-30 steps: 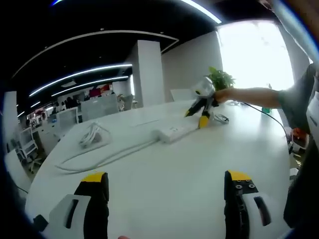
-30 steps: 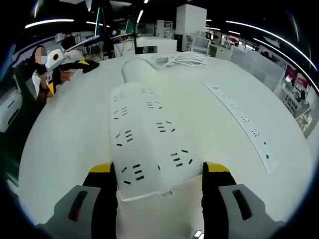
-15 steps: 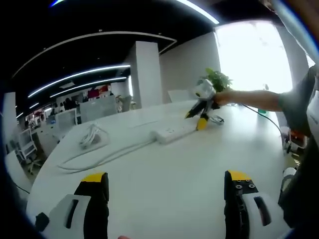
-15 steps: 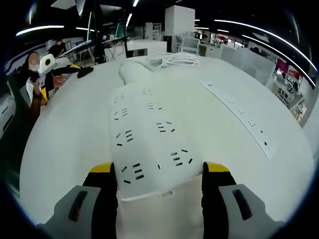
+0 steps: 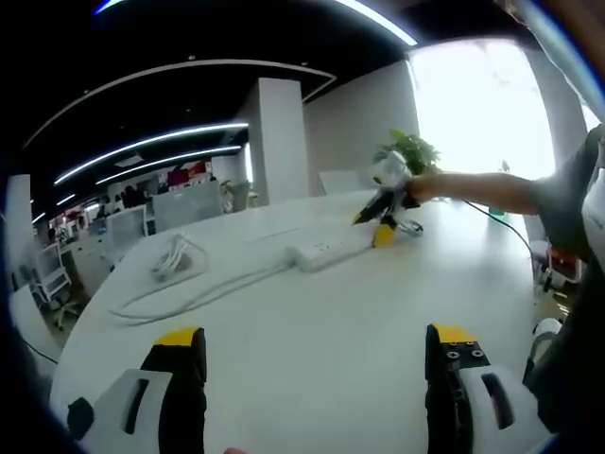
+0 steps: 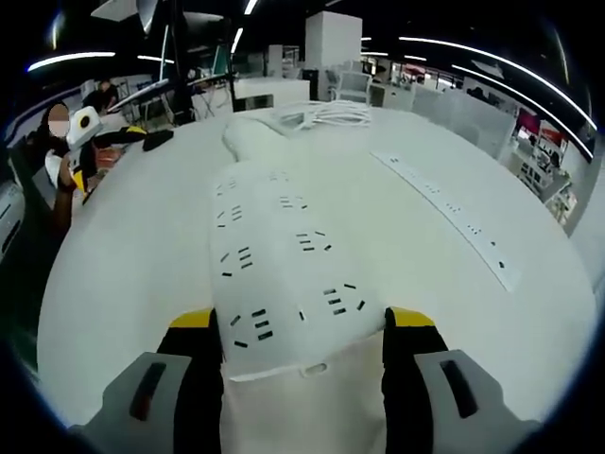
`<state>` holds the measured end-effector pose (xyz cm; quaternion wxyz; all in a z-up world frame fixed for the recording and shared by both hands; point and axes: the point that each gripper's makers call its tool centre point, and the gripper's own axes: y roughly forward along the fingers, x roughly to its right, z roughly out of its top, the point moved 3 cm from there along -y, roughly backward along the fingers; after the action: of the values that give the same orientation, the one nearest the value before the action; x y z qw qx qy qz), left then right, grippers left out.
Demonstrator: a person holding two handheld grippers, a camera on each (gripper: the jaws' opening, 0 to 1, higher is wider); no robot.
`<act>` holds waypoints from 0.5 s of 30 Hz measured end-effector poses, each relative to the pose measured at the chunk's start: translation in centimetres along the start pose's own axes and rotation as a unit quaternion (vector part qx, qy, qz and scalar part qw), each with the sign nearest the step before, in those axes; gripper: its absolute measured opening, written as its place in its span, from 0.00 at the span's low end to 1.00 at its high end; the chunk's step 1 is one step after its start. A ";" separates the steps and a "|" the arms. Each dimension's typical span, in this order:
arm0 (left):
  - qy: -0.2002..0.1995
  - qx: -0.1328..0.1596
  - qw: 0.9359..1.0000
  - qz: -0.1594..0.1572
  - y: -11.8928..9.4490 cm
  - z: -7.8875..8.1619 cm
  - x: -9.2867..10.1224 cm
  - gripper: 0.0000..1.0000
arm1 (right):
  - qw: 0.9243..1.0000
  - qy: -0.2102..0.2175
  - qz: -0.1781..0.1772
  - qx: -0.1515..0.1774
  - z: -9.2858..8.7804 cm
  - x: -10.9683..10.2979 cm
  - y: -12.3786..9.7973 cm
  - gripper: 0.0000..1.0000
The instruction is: Straighten the power strip on the desk, plug the charger into it
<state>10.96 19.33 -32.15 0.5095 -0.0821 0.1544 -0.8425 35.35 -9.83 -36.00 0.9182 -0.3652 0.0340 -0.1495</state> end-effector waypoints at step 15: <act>-0.004 0.000 1.000 0.001 0.0 -0.2 -0.2 1.00 | 1.000 -0.002 0.003 0.002 0.1 0.0 0.0 0.68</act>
<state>11.03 19.56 -32.36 0.5113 -0.0854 0.1522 -0.8415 35.37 -9.75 -35.96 0.9195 -0.3634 0.0329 -0.1464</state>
